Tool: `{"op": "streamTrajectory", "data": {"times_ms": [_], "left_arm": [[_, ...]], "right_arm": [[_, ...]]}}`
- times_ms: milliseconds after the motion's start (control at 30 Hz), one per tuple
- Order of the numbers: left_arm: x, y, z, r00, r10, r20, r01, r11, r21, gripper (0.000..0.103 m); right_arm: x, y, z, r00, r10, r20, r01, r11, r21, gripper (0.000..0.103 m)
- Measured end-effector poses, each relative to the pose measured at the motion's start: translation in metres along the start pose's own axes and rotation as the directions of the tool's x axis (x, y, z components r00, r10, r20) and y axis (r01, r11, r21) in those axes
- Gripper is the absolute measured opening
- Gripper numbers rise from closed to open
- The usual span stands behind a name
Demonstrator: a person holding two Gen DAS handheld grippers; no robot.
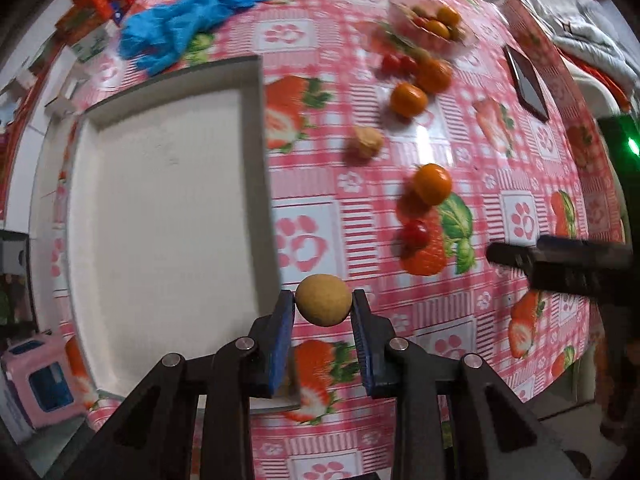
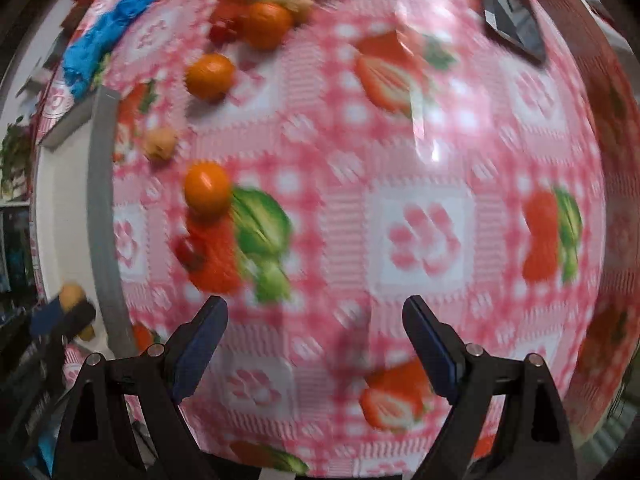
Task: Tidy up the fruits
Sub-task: 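Grasp a brown round fruit with the left tool while the right tool grasps a mandarin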
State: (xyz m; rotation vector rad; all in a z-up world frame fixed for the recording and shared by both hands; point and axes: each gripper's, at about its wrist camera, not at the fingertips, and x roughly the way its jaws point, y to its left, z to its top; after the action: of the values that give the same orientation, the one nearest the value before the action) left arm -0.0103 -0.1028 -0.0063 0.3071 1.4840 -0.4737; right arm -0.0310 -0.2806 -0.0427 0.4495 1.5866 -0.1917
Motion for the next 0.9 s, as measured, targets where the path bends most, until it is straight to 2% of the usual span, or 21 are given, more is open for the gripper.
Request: {"op": "streamTrajectory", "data": {"times_ms": [167, 300, 367, 433, 500, 633, 733, 767, 900], "left_arm": [[-0.003, 0.016, 0.002, 1.000, 0.024, 0.000, -0.024, 0.999, -0.032, 0.030], [-0.006, 0.032, -0.002, 0.999, 0.039, -0.006, -0.039, 0.998, -0.055, 0.030], [-0.007, 0.039, -0.004, 0.999, 0.046, -0.009, -0.046, 0.997, -0.062, 0.030], [-0.008, 0.044, -0.006, 0.999, 0.049, -0.012, -0.050, 0.996, -0.068, 0.030], [-0.007, 0.048, -0.007, 0.998, 0.054, -0.016, -0.055, 0.996, -0.071, 0.030], [-0.006, 0.054, -0.008, 0.998, 0.061, -0.021, -0.062, 0.995, -0.075, 0.030], [-0.007, 0.057, -0.009, 0.998, 0.065, -0.020, -0.066, 0.995, -0.072, 0.030], [-0.007, 0.057, -0.009, 0.998, 0.065, -0.020, -0.066, 0.995, -0.073, 0.030], [-0.005, 0.058, -0.009, 0.998, 0.063, -0.025, -0.065, 0.995, -0.081, 0.030]], "right_arm": [[0.008, 0.047, 0.033, 1.000, -0.004, 0.019, 0.006, 0.997, -0.078, 0.091], [0.019, 0.073, 0.046, 0.999, -0.025, 0.023, 0.028, 0.993, -0.116, 0.090], [0.026, 0.085, 0.054, 0.999, -0.039, 0.019, 0.041, 0.992, -0.122, 0.082], [0.033, 0.093, 0.058, 0.999, -0.045, 0.000, 0.045, 0.992, -0.120, 0.056], [0.038, 0.101, 0.056, 0.998, -0.058, 0.014, 0.059, 0.991, -0.124, 0.053], [0.037, 0.102, 0.054, 0.998, -0.055, 0.024, 0.057, 0.990, -0.128, 0.037], [0.029, 0.104, 0.054, 0.999, -0.042, 0.035, 0.046, 0.991, -0.128, 0.037], [0.019, 0.089, 0.060, 0.999, -0.038, 0.038, 0.042, 0.991, -0.131, 0.037], [0.006, 0.084, 0.053, 0.999, -0.014, 0.047, 0.021, 0.990, -0.141, 0.037]]}}
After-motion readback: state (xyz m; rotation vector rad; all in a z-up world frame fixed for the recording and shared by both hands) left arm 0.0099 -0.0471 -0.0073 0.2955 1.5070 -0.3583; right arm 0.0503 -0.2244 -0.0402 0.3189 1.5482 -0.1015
